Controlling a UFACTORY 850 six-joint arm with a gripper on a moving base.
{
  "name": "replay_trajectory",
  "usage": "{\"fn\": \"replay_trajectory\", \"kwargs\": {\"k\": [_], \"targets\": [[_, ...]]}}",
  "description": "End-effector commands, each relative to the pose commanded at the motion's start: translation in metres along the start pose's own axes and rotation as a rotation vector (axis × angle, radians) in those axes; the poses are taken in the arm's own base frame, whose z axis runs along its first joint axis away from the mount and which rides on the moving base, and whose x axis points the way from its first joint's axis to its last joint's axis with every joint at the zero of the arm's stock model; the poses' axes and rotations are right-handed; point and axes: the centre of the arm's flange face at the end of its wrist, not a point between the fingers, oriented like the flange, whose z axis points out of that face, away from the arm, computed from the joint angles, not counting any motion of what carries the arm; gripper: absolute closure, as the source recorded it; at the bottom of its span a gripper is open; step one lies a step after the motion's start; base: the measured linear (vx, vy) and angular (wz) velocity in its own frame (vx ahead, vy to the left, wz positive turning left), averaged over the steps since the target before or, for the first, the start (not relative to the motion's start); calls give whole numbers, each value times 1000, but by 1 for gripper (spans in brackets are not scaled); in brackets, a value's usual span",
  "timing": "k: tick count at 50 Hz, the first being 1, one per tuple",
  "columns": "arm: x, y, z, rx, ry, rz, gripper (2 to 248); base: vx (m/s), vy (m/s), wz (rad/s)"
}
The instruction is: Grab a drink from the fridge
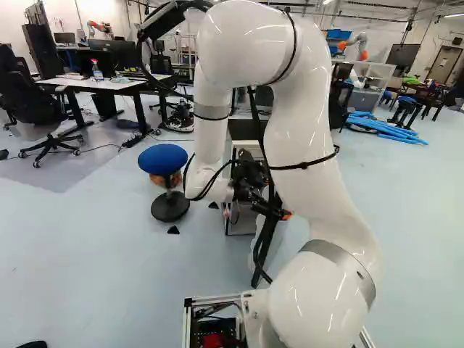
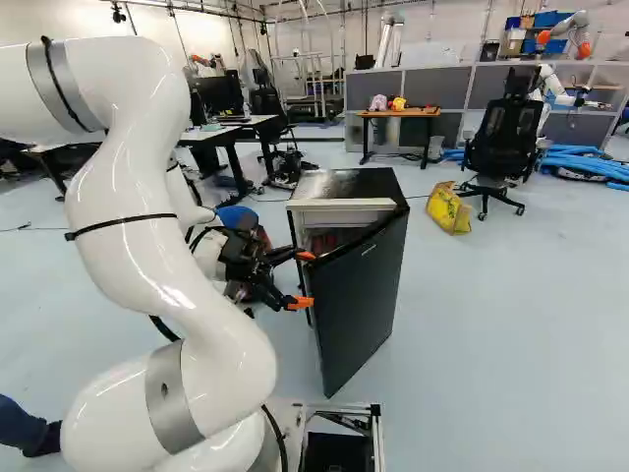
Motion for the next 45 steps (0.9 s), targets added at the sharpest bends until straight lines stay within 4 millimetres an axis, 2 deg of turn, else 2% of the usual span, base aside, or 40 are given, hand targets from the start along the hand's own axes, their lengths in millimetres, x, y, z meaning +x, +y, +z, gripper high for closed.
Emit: {"fn": "replay_trajectory", "kwargs": {"k": [45], "targets": [[21, -26, 54, -405, -12, 145, 3, 0, 0, 0]]}}
